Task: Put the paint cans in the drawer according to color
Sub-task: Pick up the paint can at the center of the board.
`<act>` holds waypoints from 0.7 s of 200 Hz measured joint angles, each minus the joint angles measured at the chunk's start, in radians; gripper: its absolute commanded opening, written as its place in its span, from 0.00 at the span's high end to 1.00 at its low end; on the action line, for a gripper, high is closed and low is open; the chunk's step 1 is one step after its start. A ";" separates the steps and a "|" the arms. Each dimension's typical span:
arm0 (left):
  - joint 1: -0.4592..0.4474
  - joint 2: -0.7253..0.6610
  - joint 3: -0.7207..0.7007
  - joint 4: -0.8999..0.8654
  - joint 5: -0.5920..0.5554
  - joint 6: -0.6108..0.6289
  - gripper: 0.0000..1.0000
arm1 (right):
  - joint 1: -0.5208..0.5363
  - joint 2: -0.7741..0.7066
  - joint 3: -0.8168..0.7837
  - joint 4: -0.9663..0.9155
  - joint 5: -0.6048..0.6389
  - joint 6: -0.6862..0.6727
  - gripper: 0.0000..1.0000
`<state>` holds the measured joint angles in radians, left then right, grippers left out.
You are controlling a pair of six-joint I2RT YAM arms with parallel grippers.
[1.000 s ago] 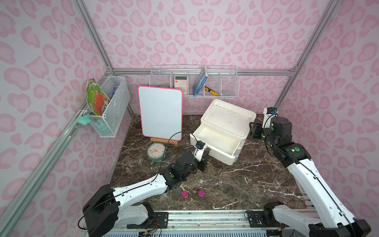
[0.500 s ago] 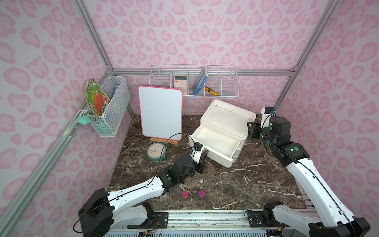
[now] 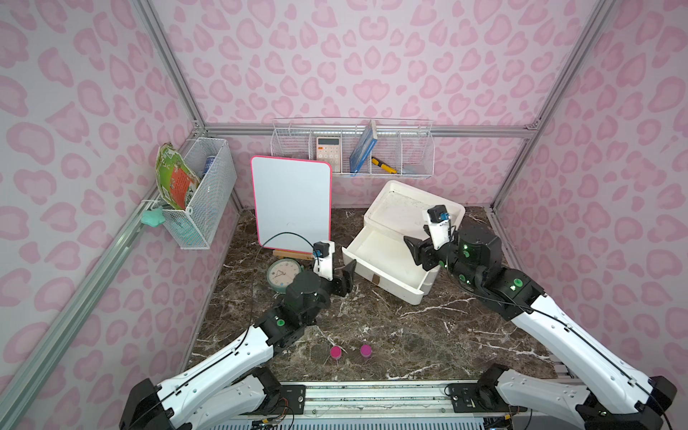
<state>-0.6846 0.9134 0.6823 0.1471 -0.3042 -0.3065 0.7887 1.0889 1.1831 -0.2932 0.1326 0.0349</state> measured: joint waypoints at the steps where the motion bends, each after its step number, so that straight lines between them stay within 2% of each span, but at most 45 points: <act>1: 0.006 -0.003 0.000 -0.004 0.000 -0.005 0.25 | 0.006 0.001 0.000 0.000 -0.001 -0.005 0.34; 30: 0.225 -0.076 0.002 -0.176 -0.008 -0.151 0.22 | 0.208 0.040 -0.056 0.032 -0.038 -0.137 0.35; 56: 0.350 -0.102 0.004 -0.304 -0.003 -0.265 0.22 | 0.360 0.118 -0.132 0.035 -0.100 -0.223 0.33; 89: 0.393 -0.111 0.006 -0.423 -0.019 -0.363 0.22 | 0.474 0.286 -0.146 0.057 -0.169 -0.274 0.31; 140: 0.400 -0.117 -0.020 -0.535 -0.071 -0.506 0.22 | 0.525 0.522 -0.122 0.059 -0.252 -0.275 0.30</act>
<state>-0.2844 0.7967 0.6621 -0.3878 -0.3756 -0.8127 1.3132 1.6108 1.0615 -0.2344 -0.1196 -0.2398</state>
